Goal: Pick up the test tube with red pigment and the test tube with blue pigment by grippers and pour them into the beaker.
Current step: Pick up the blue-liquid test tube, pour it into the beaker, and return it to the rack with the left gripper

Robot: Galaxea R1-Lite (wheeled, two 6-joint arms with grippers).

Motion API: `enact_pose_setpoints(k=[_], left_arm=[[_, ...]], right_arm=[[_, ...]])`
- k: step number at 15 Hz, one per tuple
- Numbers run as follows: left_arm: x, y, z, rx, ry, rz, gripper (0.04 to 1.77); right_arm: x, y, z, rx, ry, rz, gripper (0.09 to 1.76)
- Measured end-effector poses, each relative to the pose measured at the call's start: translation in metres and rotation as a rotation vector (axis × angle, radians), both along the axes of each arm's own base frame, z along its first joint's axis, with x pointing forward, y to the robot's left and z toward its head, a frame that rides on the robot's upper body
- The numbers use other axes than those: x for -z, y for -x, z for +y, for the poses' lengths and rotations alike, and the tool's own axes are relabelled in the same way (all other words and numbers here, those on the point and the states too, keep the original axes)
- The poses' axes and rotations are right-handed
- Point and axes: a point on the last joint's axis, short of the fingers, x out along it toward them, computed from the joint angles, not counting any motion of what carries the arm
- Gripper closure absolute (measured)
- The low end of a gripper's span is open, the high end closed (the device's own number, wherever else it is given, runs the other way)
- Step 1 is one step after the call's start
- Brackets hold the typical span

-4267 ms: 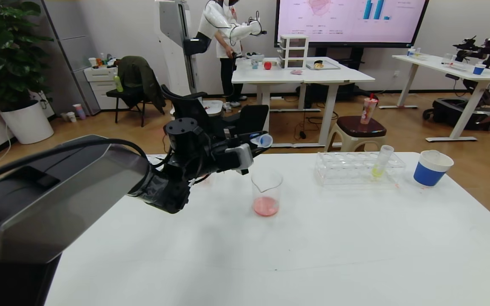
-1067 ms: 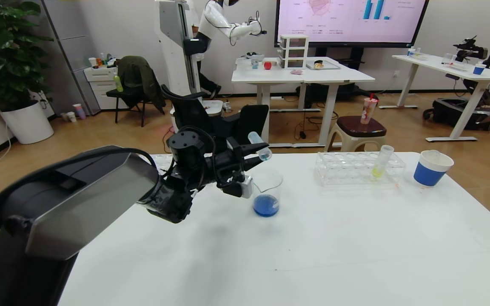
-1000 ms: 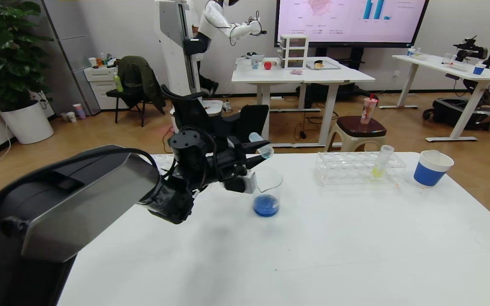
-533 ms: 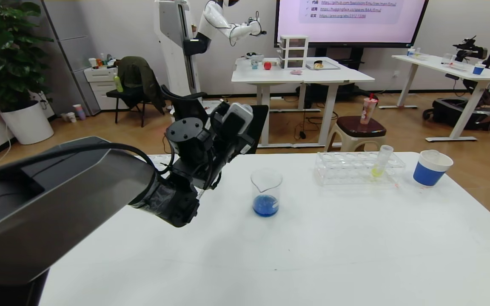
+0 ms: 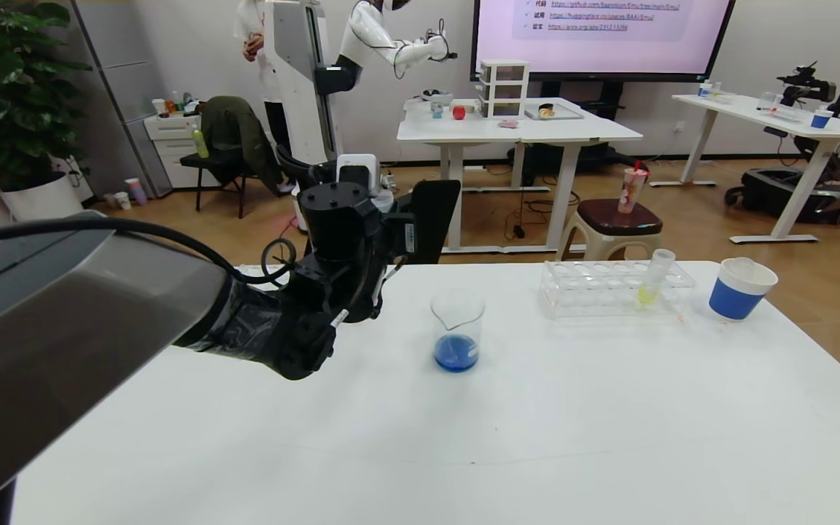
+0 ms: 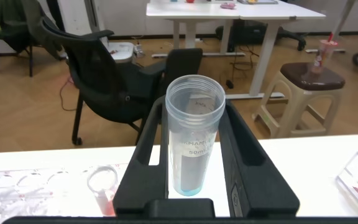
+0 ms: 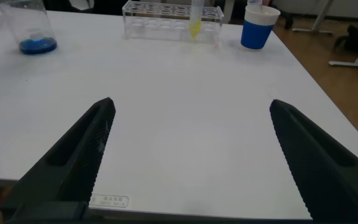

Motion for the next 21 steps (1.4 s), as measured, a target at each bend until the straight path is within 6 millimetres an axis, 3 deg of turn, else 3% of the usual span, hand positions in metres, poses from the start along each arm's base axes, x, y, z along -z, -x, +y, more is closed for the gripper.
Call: enact_pose_setpoints(k=[6,9,12,18,21], left_arm=[[0.003,0.017,0.004,0.025,-0.013,0.031,1.3],[-0.013,0.016,0.03,-0.018,-0.006,0.013,1.3],[-0.02,0.017,0.082,-0.054,-0.02,0.019,1.3],[-0.028,0.019,0.218,-0.206,-0.03,0.02,1.3],[-0.028,0.021,0.263,-0.245,-0.038,0.022,1.3]], right_arm=[[0.0,0.0,0.0,0.0,0.0,0.0,0.11],[0.0,0.0,0.0,0.0,0.0,0.0,0.11],[0.0,0.0,0.0,0.0,0.0,0.0,0.11],[0.0,0.0,0.0,0.0,0.0,0.0,0.11],[0.0,0.0,0.0,0.0,0.0,0.0,0.11]])
